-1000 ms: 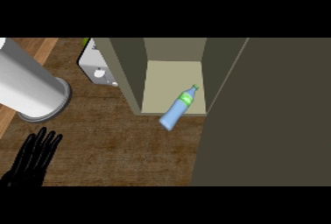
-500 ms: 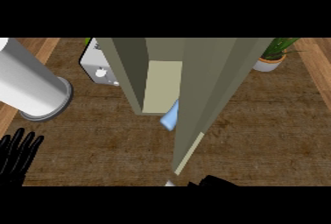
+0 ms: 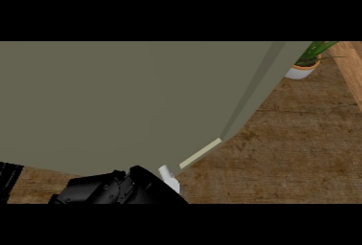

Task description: Pick up the bottled water, place it into the cabinet and close the cabinet

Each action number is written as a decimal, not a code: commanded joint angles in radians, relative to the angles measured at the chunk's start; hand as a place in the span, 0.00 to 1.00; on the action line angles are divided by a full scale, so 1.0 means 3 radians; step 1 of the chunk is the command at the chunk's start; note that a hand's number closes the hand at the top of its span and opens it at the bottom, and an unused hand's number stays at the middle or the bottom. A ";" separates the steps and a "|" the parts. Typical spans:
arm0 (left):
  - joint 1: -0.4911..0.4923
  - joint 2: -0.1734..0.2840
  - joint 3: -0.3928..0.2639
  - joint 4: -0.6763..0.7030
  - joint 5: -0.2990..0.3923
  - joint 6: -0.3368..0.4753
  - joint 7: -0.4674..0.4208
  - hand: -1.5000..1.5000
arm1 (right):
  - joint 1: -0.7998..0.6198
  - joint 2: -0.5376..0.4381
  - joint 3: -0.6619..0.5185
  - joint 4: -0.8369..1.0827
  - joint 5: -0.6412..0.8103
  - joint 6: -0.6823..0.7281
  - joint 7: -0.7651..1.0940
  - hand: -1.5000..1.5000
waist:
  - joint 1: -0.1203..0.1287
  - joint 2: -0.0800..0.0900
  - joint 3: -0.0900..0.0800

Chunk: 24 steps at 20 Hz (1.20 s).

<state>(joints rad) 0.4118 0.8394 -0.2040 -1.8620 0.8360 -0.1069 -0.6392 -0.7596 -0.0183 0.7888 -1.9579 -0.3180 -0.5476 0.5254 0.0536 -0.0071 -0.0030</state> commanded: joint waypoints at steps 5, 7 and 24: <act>0.0142 0.0177 0.0321 -0.0306 0.0252 -0.0070 0.0278 0.00 | -0.1062 0.0060 -0.0364 0.0888 -0.0959 -0.0212 -0.0264 1.00 | 0.0014 0.0029 0.0008; 0.0040 0.0013 0.0261 -0.0088 0.0052 -0.0010 0.0148 0.00 | -0.0673 0.0060 -0.0348 0.1041 -0.1125 0.0575 -0.0447 1.00 | -0.0058 0.0056 0.0009; 0.0392 -0.0078 0.0707 -0.0387 0.0103 -0.0230 0.0436 0.00 | -0.0516 -0.0173 -0.1093 0.2071 -0.1171 0.1812 -0.0892 1.00 | -0.0139 0.0024 0.0010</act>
<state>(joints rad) 0.5300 0.8110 -0.0352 -1.9924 0.8461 -0.1405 -0.5299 -0.9382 -0.0295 0.5135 -1.3752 -0.7105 -0.0311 0.2963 0.0215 -0.0019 -0.0020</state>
